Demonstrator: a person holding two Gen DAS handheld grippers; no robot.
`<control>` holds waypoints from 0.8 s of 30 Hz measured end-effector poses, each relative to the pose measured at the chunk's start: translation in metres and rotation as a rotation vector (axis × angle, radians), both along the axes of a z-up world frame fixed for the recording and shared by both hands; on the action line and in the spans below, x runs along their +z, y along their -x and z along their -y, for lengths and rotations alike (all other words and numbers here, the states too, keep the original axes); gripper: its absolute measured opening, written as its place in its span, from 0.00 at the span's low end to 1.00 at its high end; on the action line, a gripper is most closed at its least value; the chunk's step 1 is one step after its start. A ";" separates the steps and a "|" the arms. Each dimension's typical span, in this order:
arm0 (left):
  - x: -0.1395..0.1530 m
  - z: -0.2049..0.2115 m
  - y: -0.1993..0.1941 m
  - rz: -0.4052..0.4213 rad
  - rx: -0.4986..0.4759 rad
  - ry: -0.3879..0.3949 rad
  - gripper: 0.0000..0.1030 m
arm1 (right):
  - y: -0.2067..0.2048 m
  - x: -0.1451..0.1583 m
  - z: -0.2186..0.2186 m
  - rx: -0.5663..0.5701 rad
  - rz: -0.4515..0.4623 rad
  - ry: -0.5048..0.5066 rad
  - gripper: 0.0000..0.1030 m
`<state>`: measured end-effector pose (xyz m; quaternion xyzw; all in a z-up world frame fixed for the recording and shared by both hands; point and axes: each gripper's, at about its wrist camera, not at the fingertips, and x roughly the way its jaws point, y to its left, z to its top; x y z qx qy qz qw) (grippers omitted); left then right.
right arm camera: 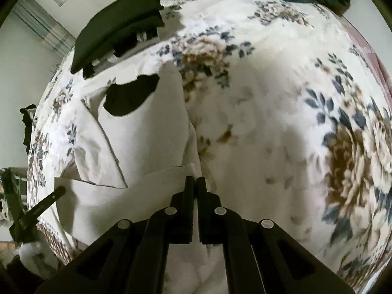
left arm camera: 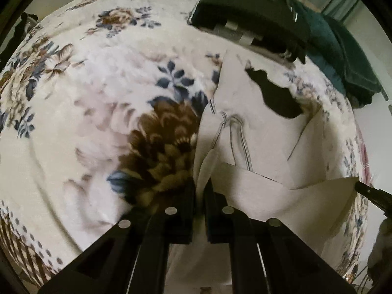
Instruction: Fold small clothes
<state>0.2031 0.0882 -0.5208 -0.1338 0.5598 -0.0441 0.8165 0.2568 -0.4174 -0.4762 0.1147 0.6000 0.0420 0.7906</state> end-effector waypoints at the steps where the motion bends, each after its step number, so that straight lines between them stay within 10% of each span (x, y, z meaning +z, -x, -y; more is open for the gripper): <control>1: 0.001 -0.002 -0.001 0.002 0.006 0.006 0.04 | -0.004 0.000 0.000 -0.003 0.004 0.001 0.02; 5: -0.011 -0.011 -0.011 -0.069 0.037 0.083 0.09 | -0.007 -0.001 0.002 -0.016 0.004 -0.005 0.02; 10: -0.033 -0.028 -0.004 -0.217 0.104 0.046 0.10 | -0.015 -0.047 0.007 -0.010 -0.220 -0.016 0.03; 18: -0.005 -0.028 -0.008 -0.095 0.046 0.079 0.50 | -0.016 -0.066 0.022 -0.069 -0.260 -0.097 0.30; 24: -0.019 -0.001 -0.022 -0.074 -0.063 0.020 0.48 | -0.020 -0.076 0.018 -0.060 -0.290 -0.123 0.30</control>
